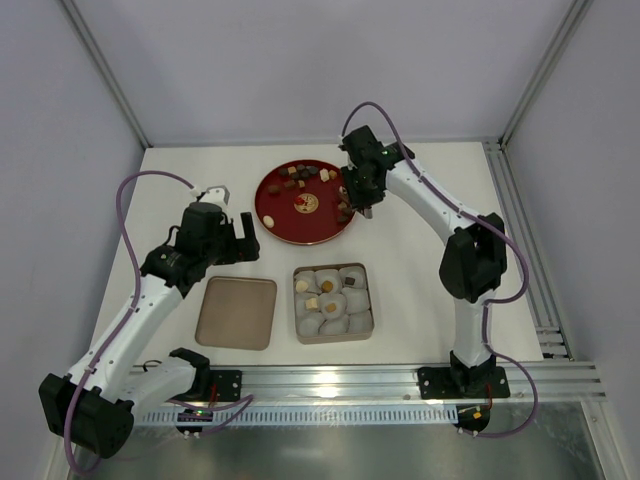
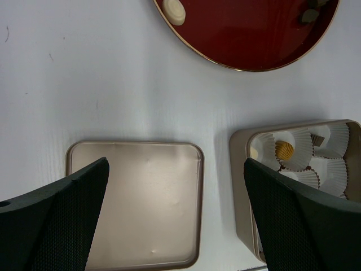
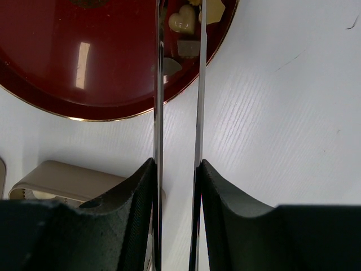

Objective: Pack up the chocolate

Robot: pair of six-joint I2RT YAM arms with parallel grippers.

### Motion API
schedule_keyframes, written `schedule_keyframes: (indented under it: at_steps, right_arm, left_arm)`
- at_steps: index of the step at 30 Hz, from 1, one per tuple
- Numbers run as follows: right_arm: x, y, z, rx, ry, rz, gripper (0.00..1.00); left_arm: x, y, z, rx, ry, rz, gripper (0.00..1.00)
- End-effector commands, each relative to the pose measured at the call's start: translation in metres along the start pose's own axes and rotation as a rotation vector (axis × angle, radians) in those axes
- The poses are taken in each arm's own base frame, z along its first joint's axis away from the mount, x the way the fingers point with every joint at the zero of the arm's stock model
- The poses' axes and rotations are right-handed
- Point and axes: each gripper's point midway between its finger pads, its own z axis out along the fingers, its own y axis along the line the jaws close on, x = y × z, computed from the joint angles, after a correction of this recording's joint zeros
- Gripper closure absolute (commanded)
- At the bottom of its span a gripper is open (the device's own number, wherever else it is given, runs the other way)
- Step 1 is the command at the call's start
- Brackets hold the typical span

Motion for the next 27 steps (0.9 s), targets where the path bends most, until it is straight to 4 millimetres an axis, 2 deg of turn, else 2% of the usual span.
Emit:
schedule_keyframes:
  at_steps: [1, 9, 23, 27]
  right_arm:
    - [-0.005, -0.003, -0.004, 0.028, -0.014, -0.018, 0.62]
    - [-0.011, -0.012, -0.011, 0.072, -0.024, -0.034, 0.61]
    - [-0.008, 0.000, 0.002, 0.044, 0.024, -0.077, 0.62]
    - [-0.010, 0.002, 0.002, 0.037, 0.025, -0.079, 0.65]
  left_arm:
    - [-0.014, -0.006, -0.006, 0.024, -0.039, -0.012, 0.00]
    - [-0.015, -0.006, -0.006, 0.026, -0.041, -0.013, 0.00]
    - [-0.014, -0.006, -0.006, 0.022, -0.039, -0.011, 0.00]
    - [-0.014, -0.005, -0.006, 0.021, -0.041, -0.011, 0.00]
